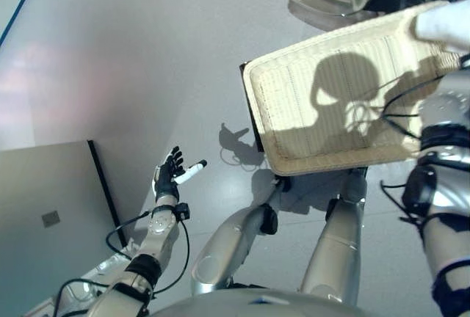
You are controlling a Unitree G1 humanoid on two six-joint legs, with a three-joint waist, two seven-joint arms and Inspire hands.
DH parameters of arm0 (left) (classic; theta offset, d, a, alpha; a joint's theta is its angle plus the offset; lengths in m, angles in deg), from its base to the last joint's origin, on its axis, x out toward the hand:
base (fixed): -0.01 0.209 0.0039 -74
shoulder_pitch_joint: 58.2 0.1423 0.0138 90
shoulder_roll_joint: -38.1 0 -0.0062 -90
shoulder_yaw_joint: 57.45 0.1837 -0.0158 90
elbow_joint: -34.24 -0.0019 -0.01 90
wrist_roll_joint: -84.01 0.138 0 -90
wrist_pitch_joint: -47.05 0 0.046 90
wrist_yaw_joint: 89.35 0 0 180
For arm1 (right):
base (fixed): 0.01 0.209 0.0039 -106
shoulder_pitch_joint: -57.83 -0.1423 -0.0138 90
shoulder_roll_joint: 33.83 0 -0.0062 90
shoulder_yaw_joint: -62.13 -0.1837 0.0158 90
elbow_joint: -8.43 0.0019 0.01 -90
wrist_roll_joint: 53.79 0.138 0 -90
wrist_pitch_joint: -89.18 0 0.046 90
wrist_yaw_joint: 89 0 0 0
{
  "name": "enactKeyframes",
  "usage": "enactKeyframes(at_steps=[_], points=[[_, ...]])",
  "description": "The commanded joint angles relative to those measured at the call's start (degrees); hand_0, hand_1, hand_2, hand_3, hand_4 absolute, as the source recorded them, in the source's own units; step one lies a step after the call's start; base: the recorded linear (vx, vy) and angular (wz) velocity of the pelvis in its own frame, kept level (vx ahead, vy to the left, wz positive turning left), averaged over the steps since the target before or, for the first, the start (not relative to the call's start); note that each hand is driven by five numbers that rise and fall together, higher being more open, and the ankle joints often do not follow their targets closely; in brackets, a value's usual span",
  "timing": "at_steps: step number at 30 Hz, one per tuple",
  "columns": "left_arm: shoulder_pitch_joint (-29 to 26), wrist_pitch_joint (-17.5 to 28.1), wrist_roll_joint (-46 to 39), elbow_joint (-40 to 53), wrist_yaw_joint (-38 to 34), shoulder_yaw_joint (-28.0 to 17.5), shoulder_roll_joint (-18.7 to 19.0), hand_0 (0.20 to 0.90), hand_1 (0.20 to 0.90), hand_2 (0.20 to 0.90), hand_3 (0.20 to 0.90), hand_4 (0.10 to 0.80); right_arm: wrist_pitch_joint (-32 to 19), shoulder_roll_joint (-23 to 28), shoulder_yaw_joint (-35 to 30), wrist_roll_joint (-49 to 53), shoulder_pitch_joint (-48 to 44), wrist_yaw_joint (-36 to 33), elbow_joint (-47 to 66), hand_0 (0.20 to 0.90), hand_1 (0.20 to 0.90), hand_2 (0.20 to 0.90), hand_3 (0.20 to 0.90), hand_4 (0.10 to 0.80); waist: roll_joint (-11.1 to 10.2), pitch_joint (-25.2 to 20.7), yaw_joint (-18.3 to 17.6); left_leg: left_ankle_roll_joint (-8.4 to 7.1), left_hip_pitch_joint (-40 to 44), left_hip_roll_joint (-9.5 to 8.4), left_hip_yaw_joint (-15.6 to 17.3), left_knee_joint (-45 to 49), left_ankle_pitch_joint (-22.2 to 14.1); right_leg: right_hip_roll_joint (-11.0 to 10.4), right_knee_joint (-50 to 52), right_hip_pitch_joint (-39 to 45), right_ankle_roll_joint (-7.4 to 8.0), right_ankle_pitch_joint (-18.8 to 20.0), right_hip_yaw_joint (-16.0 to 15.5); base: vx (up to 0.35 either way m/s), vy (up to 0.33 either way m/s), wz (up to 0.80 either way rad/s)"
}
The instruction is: Pick up the clothes and place them into the washing machine
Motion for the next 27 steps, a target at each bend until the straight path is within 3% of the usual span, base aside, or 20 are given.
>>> enactKeyframes(at_steps=[1,3,7,10,13,17,21,27], points=[[3.6,3.5,1.6,2.1,-3.1,-1.2,4.4,0.9,0.9,0.9,0.9,0.8,-2.8,17.4,11.0,-12.1,-11.9,-2.9,6.6,0.2,0.2,0.2,0.2,0.3,0.7,-2.3,-1.7,-8.41,-5.7,5.24,-3.7,7.7,-3.0,0.4,9.7,-1.6,0.17,-8.7,1.4,0.021,-0.051,-0.3],[4.2,3.5,1.4,2.7,-3.3,-1.7,4.6,0.9,0.9,0.9,0.9,0.8,-2.3,19.1,13.0,-13.0,-13.5,-3.3,5.5,0.2,0.2,0.2,0.2,0.3,0.2,-1.7,-2.5,-8.4,-6.8,6.12,-3.1,10.4,-4.2,1.6,12.1,-3.3,-0.52,-9.8,1.9,-0.005,-0.074,-0.15],[3.7,3.0,0.1,2.3,-3.7,-3.2,5.1,0.9,0.9,0.9,0.9,0.8,-1.8,18.0,16.1,-12.5,-15.7,-1.5,2.7,0.2,0.2,0.2,0.2,0.3,-3.2,0.6,-3.9,-7.02,-12.7,9.25,-3.2,24.2,-9.7,5.2,21.4,-8.3,-2.86,-13.4,2.3,-0.023,-0.165,-0.24],[4.1,3.0,-0.8,2.5,-3.7,-3.7,5.6,0.9,0.9,0.9,0.9,0.8,-2.7,16.4,14.8,-10.7,-13.9,-0.9,0.8,0.2,0.2,0.2,0.2,0.3,-5.1,1.1,-4.3,-6.87,-16.1,11.44,-5.5,33.4,-15.5,8.2,28.9,-10.7,-3.69,-18.7,2.3,0.029,-0.227,-0.27],[4.1,2.7,-1.5,2.6,-3.9,-3.5,5.8,0.9,0.9,0.9,0.9,0.8,-3.7,15.0,14.2,-9.6,-13.4,-0.8,-0.9,0.2,0.2,0.2,0.2,0.3,-6.6,2.4,-4.1,-6.08,-18.5,12.21,-8.2,38.7,-17.8,10.5,33.9,-12.6,-5.37,-21.2,1.3,-0.028,-0.151,-0.19],[4.4,1.8,-1.7,1.9,-4.1,-3.1,5.5,0.9,0.9,0.9,0.9,0.8,-4.7,12.8,11.6,-9.6,-10.0,-2.5,0.9,0.2,0.2,0.2,0.2,0.3,-6.5,2.2,-4.7,-6.33,-19.4,13.29,-8.9,40.1,-18.9,11.2,35.6,-13.6,-5.9,-22.9,0.8,0.03,-0.127,-0.03],[5.0,1.8,-2.0,1.6,-4.9,-3.7,4.8,0.9,0.9,0.9,0.9,0.8,-5.7,10.2,10.1,-13.2,-8.7,-6.4,8.0,0.2,0.2,0.2,0.2,0.3,-5.8,1.7,-5.1,-6.96,-18.1,13.26,-8.5,37.4,-18.3,11.4,35.0,-13.4,-6.04,-23.1,1.4,0.063,0.013,0.01],[6.1,2.0,-2.6,1.4,-5.0,-3.4,4.4,0.9,0.9,0.9,0.9,0.8,-5.3,9.4,10.7,-12.8,-11.0,-7.0,7.0,0.2,0.2,0.2,0.2,0.3,-4.4,0.1,-4.2,-7.68,-15.5,12.72,-7.7,31.7,-16.4,11.2,32.8,-12.9,-5.9,-22.5,2.1,0.067,0.028,-0.12]])
